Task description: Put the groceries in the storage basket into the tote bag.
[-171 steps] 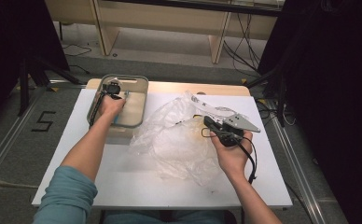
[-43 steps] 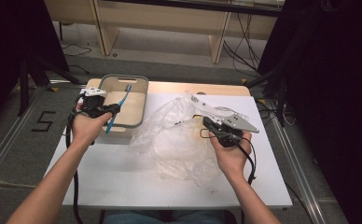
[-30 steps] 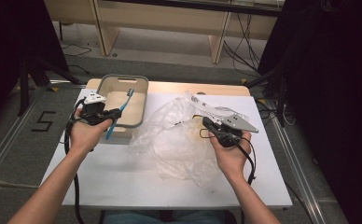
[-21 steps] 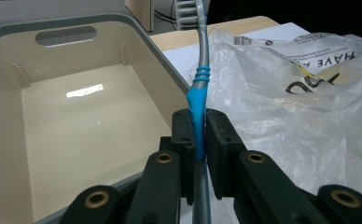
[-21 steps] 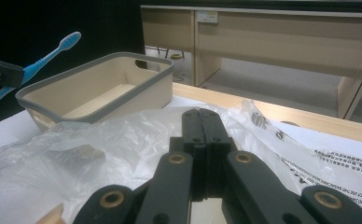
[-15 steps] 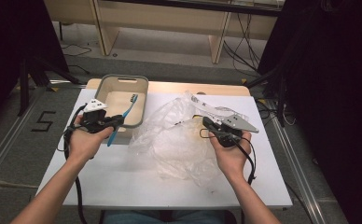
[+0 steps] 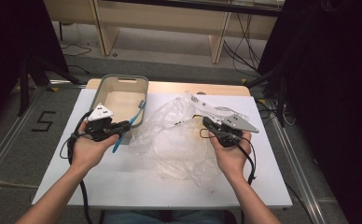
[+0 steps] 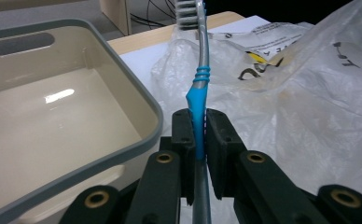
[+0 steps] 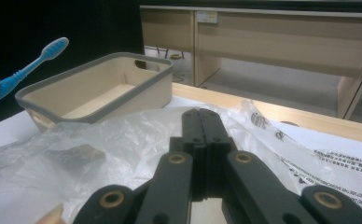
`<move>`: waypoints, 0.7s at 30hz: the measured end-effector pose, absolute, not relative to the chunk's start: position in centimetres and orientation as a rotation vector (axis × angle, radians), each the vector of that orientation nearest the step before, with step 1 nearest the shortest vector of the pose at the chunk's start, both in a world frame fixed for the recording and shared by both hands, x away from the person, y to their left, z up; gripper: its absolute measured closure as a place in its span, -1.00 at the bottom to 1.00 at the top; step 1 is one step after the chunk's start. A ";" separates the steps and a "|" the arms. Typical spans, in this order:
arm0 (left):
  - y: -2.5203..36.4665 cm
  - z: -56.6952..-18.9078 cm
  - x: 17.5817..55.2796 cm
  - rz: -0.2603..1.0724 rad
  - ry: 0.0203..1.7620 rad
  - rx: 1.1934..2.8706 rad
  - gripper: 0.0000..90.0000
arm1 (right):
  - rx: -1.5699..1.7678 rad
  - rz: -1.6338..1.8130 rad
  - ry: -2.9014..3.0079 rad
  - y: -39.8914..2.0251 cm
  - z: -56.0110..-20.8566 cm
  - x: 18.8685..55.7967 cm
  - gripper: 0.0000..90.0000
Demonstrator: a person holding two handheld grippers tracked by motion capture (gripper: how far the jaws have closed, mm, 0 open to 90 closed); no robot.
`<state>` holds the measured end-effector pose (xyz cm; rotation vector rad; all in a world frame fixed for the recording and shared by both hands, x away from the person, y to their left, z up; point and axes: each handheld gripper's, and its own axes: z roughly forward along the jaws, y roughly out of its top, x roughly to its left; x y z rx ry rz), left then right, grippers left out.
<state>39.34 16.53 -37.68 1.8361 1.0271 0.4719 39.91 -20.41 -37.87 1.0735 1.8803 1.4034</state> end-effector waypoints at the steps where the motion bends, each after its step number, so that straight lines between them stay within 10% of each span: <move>1: 16.4 -37.6 39.2 0.472 1.020 1.839 0.82 | 1.074 1.403 1.880 -20.4 -37.9 39.9 1.00; 21: 13.9 -37.6 36.9 0.440 0.914 1.885 0.82 | 1.076 1.401 1.879 -20.5 -37.9 39.9 1.00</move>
